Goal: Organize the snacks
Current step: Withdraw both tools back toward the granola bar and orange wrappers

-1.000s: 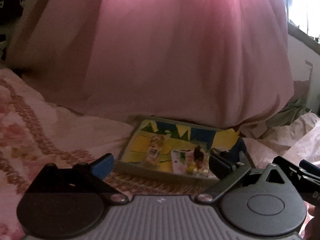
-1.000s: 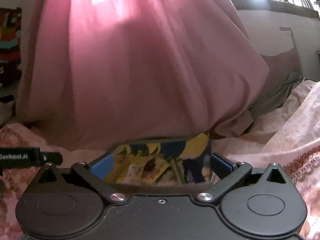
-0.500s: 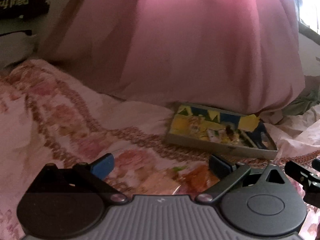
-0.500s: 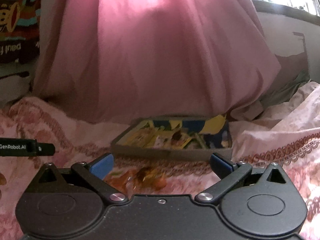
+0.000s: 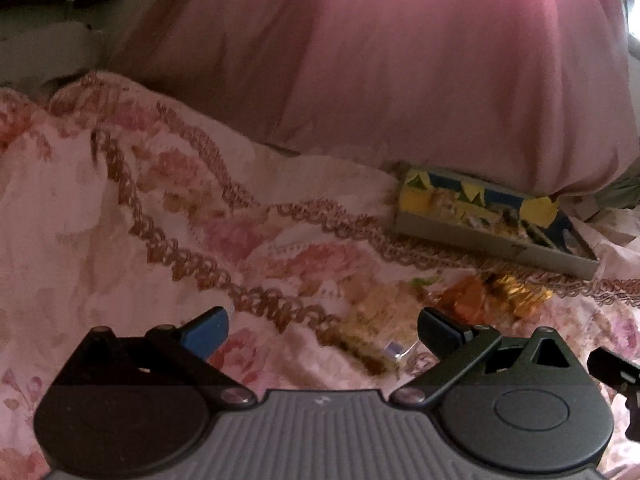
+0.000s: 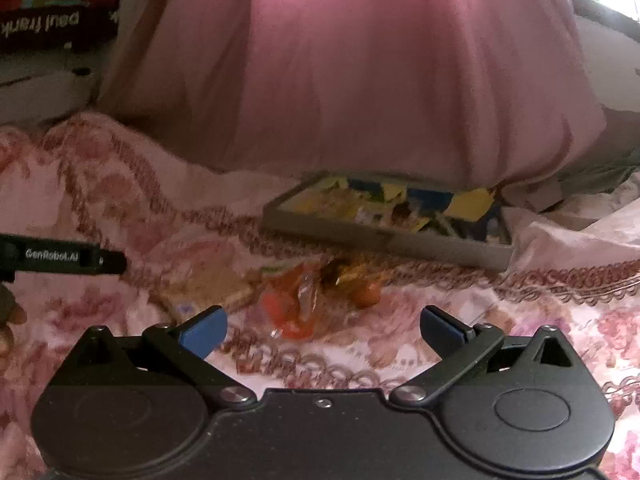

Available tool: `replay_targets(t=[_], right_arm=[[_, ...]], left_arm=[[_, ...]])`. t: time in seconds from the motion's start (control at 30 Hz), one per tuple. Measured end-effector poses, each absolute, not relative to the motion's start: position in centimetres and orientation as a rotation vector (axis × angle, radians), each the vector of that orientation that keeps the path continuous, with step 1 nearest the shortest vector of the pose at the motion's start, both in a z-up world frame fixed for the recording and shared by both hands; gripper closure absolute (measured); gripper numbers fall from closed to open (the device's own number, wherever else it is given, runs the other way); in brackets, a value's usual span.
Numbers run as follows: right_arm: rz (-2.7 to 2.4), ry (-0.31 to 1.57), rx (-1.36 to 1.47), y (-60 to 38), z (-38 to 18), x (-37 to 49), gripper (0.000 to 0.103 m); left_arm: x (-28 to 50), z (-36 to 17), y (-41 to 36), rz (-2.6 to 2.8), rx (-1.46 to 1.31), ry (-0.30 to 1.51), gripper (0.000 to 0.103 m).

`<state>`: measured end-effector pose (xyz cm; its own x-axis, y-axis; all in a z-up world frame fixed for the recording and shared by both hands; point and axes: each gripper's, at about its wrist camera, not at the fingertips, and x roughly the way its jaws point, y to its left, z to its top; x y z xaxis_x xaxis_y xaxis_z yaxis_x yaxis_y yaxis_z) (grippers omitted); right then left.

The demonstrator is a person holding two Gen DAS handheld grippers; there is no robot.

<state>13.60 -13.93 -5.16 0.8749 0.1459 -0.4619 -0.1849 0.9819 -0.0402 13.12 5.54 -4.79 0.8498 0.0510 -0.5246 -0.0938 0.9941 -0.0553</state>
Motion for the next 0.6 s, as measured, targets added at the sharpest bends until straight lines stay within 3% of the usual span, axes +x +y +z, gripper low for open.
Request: replay_targets(t=[0.6], right_arm=[[0.273,0.554,-0.163,-11.2,-8.3,14.8,0.001]], left_arm=[[15.6,-8.0,5.9,0.058,-0.002,0.585,0.0]])
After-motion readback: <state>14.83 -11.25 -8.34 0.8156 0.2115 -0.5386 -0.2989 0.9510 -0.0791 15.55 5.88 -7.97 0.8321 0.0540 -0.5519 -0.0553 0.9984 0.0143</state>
